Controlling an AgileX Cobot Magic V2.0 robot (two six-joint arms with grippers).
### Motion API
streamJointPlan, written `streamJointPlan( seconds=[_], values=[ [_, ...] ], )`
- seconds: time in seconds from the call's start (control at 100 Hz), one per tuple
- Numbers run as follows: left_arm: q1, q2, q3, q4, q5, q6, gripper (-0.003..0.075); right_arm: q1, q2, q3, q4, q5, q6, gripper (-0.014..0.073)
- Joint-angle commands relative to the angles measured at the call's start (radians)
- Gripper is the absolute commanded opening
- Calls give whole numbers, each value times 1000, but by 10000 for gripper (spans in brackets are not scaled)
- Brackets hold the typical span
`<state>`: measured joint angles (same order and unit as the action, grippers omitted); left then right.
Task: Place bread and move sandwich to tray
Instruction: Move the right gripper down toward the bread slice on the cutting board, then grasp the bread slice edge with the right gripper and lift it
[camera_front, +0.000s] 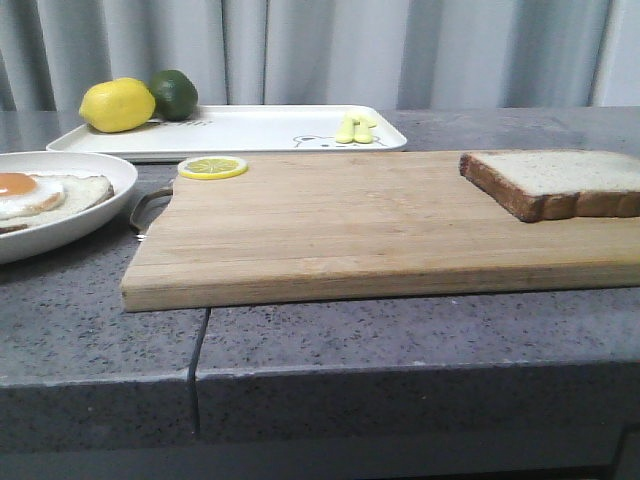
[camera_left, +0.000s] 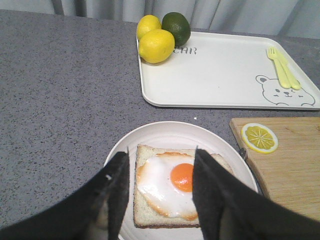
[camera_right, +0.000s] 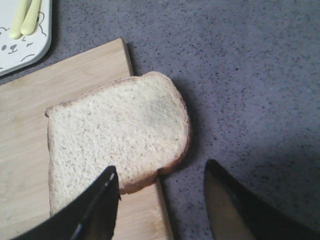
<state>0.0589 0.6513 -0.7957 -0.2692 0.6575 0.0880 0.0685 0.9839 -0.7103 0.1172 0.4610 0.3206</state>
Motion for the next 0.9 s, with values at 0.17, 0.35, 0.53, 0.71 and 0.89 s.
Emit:
streamJointPlan(
  seconds=[0.17,0.35,0.53,0.71,0.89],
  values=[
    [2,7,-34,-22,-69,2,273,-38,125,-36,122,-170,7,402],
    [2,7,-34,-22,-69,2,273,-67,171,-36,129,-198,7,402],
    [2,7,-34,-22,-69,2,273,-67,216,-36,171,-226,7,402],
    [2,7,-34,-22,-69,2,273,-67,259,-37,179,-244,6,402],
    [2,7,-34,-22,-67,2,273,-67,282,-37,189,-264,6,402]
  ],
)
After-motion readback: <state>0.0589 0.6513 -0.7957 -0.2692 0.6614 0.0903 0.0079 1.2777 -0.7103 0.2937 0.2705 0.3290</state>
